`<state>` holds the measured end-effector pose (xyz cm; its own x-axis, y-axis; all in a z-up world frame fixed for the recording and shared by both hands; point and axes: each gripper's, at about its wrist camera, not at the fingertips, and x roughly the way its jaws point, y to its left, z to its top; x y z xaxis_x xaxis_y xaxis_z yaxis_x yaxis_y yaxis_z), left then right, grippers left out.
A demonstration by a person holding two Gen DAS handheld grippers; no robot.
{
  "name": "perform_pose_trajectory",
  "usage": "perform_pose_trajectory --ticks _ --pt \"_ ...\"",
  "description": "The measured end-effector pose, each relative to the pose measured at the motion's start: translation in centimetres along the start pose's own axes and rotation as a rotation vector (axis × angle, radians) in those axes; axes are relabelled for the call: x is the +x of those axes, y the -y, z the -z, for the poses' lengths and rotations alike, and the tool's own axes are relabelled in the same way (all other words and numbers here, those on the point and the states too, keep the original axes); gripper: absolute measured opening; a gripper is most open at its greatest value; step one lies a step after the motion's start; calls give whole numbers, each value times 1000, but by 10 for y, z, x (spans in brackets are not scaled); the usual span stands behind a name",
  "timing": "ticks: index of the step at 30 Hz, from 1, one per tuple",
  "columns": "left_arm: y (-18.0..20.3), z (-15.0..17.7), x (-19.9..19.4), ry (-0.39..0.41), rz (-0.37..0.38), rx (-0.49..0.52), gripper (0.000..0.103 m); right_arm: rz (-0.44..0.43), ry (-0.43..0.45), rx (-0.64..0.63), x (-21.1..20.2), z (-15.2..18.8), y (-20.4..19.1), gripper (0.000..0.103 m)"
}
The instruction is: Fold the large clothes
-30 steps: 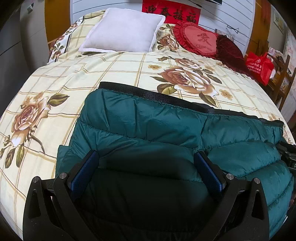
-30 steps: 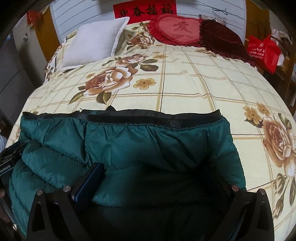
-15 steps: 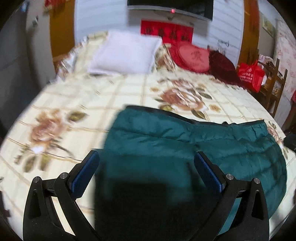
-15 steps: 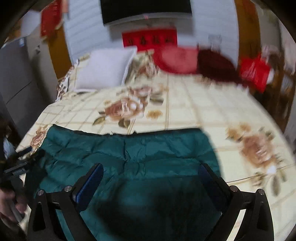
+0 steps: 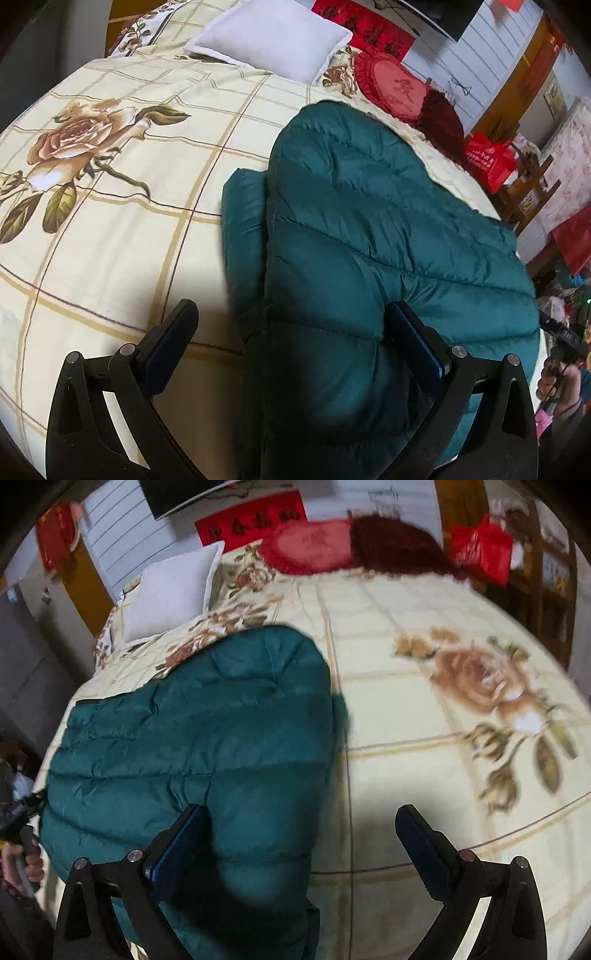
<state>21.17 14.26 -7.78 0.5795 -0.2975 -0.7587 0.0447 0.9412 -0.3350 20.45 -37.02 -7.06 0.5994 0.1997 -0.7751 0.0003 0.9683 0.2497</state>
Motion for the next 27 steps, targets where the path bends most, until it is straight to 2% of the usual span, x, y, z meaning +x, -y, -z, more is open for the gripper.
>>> perform_pose_trajectory --ticks 2,6,8,10,12,14,17,21,23,26,27 --pt "4 -2 2 5 -14 13 103 -43 -7 24 3 -2 6 102" --pt "2 -10 1 2 -15 13 103 -56 23 33 2 -7 6 103" --pt "-2 -9 8 -26 14 0 103 -90 9 41 8 -7 6 103" --pt "-12 -11 16 -64 75 -48 103 -118 -11 51 18 -9 8 103" --pt "-18 -15 20 -66 118 -75 103 -164 -33 76 29 -10 14 103" --pt "-15 -16 24 -55 119 -46 103 -225 -28 107 36 -11 22 103" --pt "-14 -20 27 -57 132 -43 103 -280 -19 78 42 -16 22 103" --pt "-13 -23 30 -56 159 -34 102 -441 -25 54 53 -24 24 103" --pt "-11 -24 31 -65 199 -24 90 -512 -37 52 59 -27 22 103" --pt "-7 -26 29 -59 213 -10 75 -550 -68 20 66 -30 9 103" --pt "-3 -26 27 -50 214 7 65 -552 -75 5 67 -29 4 103"
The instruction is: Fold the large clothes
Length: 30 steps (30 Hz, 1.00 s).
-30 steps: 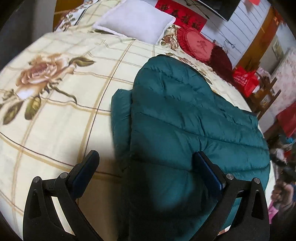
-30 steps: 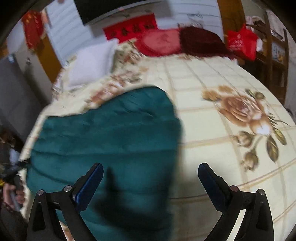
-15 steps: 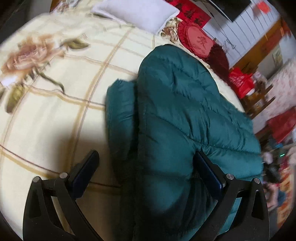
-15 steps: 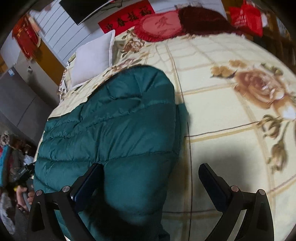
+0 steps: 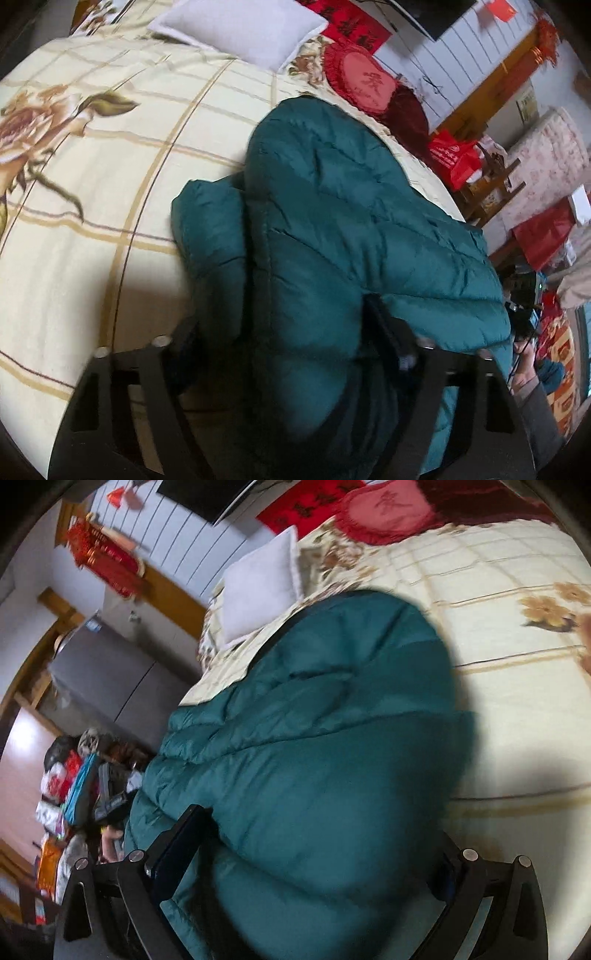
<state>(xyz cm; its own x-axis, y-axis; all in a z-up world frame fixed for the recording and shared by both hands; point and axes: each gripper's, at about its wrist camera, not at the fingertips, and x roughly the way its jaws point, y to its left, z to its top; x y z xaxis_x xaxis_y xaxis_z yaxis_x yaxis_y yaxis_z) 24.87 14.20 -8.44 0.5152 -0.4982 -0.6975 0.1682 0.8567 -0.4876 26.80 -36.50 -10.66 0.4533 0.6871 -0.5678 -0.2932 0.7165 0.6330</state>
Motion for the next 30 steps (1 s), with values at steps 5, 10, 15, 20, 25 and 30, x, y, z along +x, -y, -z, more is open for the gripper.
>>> perform_pose_trajectory --ticks 5,10,15,20,25,30 --pt "19 2 -10 44 -49 67 42 109 -24 -78 8 -1 -22 77" --pt "31 3 -28 125 -86 82 29 274 25 -164 0 -5 -65 41" --pt "48 4 -73 261 -81 93 27 370 173 -227 -22 -19 -106 34" --pt "38 8 -130 396 -61 61 27 331 329 -318 -43 -27 -156 34" --pt "10 10 -163 420 -115 -8 26 258 301 -353 -34 -26 -162 34" --pt "-18 23 -166 353 -213 -28 27 207 180 -321 17 -31 -140 34"
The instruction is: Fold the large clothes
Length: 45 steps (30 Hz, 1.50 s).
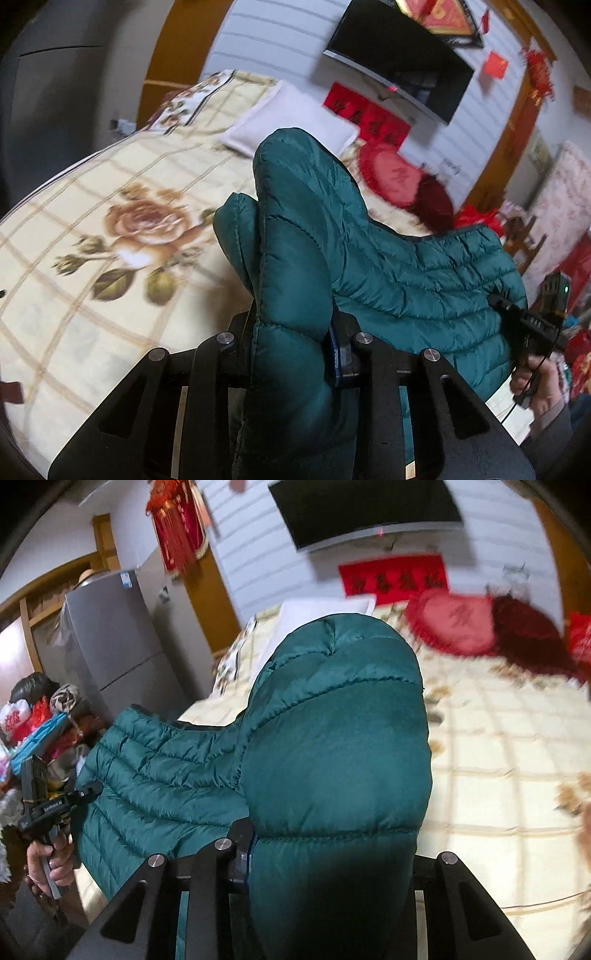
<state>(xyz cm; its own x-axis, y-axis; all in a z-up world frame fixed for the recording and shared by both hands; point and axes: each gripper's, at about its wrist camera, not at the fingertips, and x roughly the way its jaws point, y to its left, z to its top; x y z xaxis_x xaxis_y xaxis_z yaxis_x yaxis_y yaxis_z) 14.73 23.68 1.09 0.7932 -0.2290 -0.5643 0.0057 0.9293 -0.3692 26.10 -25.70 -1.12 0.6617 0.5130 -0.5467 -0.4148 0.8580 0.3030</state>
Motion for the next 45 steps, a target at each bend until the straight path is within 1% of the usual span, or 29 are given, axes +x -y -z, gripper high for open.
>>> perform_pose_trajectory --ticks 1,2,3,4,5,6,7,8,10,11,12,14,15,17,20,22,24,25,27,28,29,31,32,34,36,39,41,44,45 --pt "-5 3 1 -19 -15 -1 27 -9 -19 7 10 0 0 34" --pt "-11 8 5 -38 -29 0 28 -24 -59 25 28 3 1 34" --pt "-18 12 13 -71 -65 2 34 -36 -89 46 41 5 4 35" --pt "-24 17 23 -113 -110 -3 43 -40 -142 82 58 9 10 41" --pt "-31 21 29 -148 -137 -12 48 -33 -178 118 68 14 14 45" --pt "-37 25 37 -189 -160 -22 59 -33 -195 153 71 19 19 56" --pt "-40 27 39 -197 -174 -27 64 -46 -208 211 76 22 30 63" --pt "-42 27 39 -191 -179 -28 68 -57 -211 264 76 22 36 64" --pt "-43 24 27 -156 -198 -30 68 -74 -206 349 70 22 47 66" --pt "-43 22 20 -140 -209 -31 68 -74 -187 389 63 21 54 66" --pt "-42 21 11 -118 -227 -30 68 -58 -153 425 50 18 59 66" --pt "-37 21 -10 -65 -295 -22 68 -34 -68 453 22 13 59 67" --pt "-35 22 -15 -50 -314 -15 68 -21 -42 451 11 10 55 69" --pt "-17 31 -37 -21 -353 -2 68 9 22 413 -17 9 37 71" --pt "12 45 -63 3 -352 32 71 9 88 358 -49 16 -4 74" --pt "36 57 -79 14 -359 68 84 -14 136 326 -70 28 -34 83" --pt "63 73 -94 19 -362 112 89 -4 150 286 -87 49 -60 88" --pt "74 79 -98 10 -373 131 89 10 146 257 -92 59 -76 88" --pt "95 97 -103 -21 -413 163 89 24 136 203 -108 82 -92 88" --pt "103 105 -105 -28 -433 175 89 50 123 154 -114 92 -105 88" --pt "110 112 -106 -26 -449 189 89 71 123 106 -117 102 -115 88" --pt "125 128 -115 10 -488 223 89 104 140 35 -131 118 -132 88" --pt "129 134 -118 23 -492 230 89 91 149 21 -137 125 -137 88" --pt "138 145 -123 31 -475 238 89 57 161 -9 -145 134 -144 88" --pt "147 152 -126 38 -479 264 89 63 190 -30 -153 141 -150 88" --pt "159 158 -135 63 -473 295 89 74 198 -30 -154 148 -152 88" --pt "163 160 -139 58 -466 284 89 103 212 -36 -154 151 -155 88" --pt "161 162 -147 54 -485 199 89 127 211 -61 -152 152 -160 88" --pt "161 161 -148 48 -486 187 89 132 207 -66 -150 152 -161 88"
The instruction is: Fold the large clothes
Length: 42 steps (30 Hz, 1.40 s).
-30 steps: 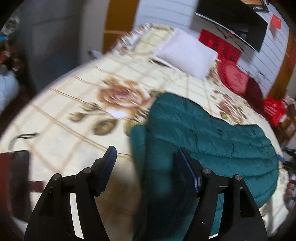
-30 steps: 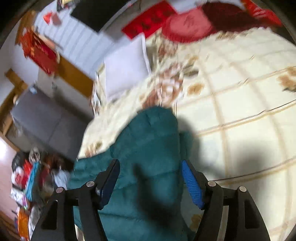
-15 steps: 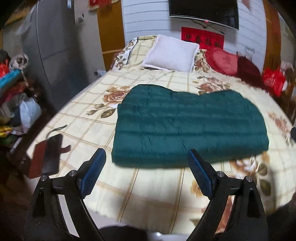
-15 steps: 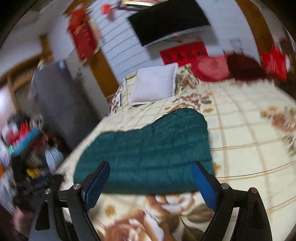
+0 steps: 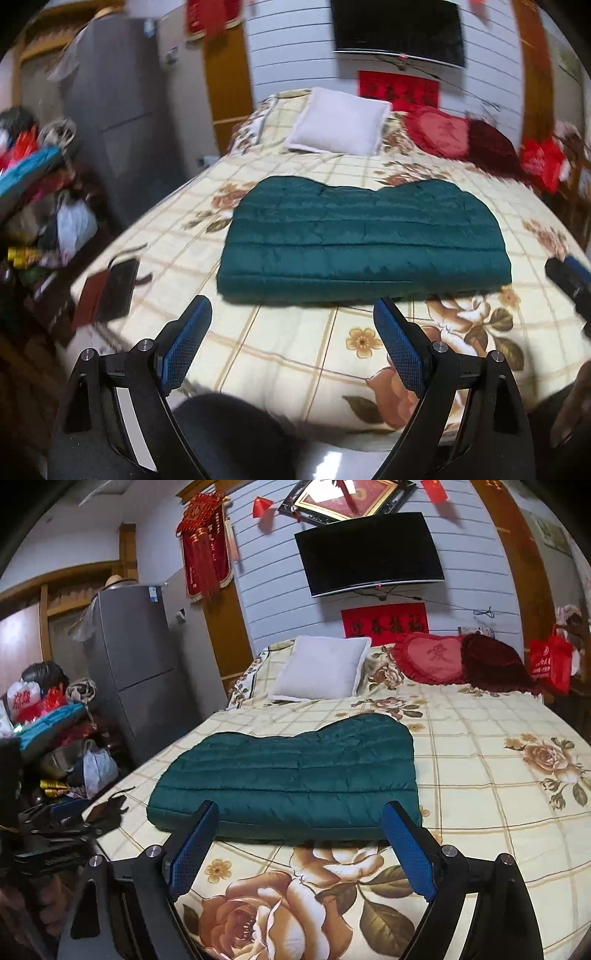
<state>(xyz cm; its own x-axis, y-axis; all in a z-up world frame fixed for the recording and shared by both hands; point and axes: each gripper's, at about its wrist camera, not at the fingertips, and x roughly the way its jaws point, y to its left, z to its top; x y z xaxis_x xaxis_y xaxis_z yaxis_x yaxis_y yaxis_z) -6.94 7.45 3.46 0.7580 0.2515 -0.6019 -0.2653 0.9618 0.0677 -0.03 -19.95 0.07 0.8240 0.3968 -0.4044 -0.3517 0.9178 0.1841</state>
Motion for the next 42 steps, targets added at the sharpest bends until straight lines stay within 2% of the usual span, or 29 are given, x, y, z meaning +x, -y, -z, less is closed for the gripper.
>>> perform_pose_trajectory --ticks 2,4,9,15,20,34,42 --pt "2 -1 3 -33 3 5 89 13 -8 -16 3 1 -3 88" --pt "5 -1 8 -81 -44 13 89 49 -2 -43 3 2 -6 88" --pt "8 6 6 -111 -53 6 89 89 17 -70 -11 9 -14 88" --pt "10 8 -5 -105 -22 6 89 80 35 -85 -34 29 -28 88" --pt "8 9 -8 -126 23 -12 89 95 30 -123 -33 32 -36 89" --pt "14 13 -8 -126 46 3 89 123 15 -144 -23 36 -40 89" --pt "13 17 -1 -151 44 -5 89 141 23 -140 -24 35 -40 89"
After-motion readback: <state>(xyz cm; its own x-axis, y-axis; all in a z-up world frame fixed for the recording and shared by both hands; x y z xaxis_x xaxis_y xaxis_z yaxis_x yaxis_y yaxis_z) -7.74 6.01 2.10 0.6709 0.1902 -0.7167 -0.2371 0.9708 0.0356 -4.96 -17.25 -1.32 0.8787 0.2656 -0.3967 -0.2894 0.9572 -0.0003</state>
